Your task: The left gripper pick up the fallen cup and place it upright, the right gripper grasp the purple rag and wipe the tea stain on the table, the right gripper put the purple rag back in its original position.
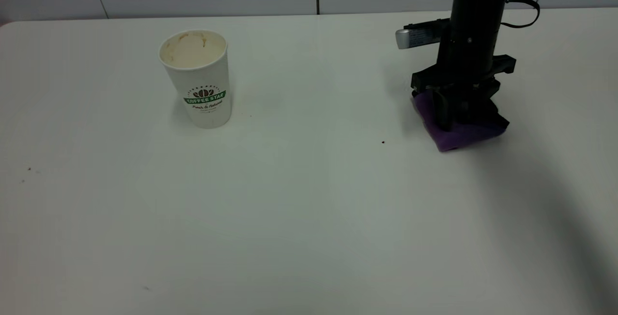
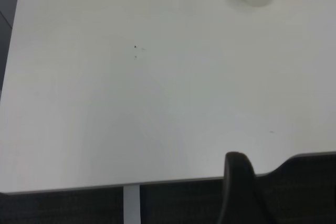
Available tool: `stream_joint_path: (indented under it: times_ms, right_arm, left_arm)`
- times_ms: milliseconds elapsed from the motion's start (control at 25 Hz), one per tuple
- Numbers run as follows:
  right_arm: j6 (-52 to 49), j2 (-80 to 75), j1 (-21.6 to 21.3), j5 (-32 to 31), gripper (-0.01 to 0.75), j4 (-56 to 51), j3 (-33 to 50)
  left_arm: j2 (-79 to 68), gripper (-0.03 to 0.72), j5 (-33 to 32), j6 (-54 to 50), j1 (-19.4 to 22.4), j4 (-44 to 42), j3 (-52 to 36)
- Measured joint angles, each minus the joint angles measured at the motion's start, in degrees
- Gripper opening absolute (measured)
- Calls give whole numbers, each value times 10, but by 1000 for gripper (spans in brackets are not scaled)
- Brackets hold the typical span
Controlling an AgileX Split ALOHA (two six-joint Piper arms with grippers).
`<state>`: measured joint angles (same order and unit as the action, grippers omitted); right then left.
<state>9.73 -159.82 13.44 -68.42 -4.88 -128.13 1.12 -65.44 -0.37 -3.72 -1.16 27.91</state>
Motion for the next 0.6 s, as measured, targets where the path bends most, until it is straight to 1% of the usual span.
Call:
stream_joint_path:
  times_ms: [80, 160, 440, 600]
  right_arm:
    - [1, 8, 0, -2, 474, -1, 1]
    - [1, 26, 0, -3, 484, -3, 2]
    - [1, 161, 1, -8, 485, -5, 3]
    - [-2, 255, 1, -12, 485, -17, 30]
  left_arm:
    - [0, 458, 0, 0, 0, 0, 0]
    - [0, 458, 0, 0, 0, 0, 0]
    - [0, 458, 0, 0, 0, 0, 0]
    - [0, 458, 0, 1, 0, 0, 0]
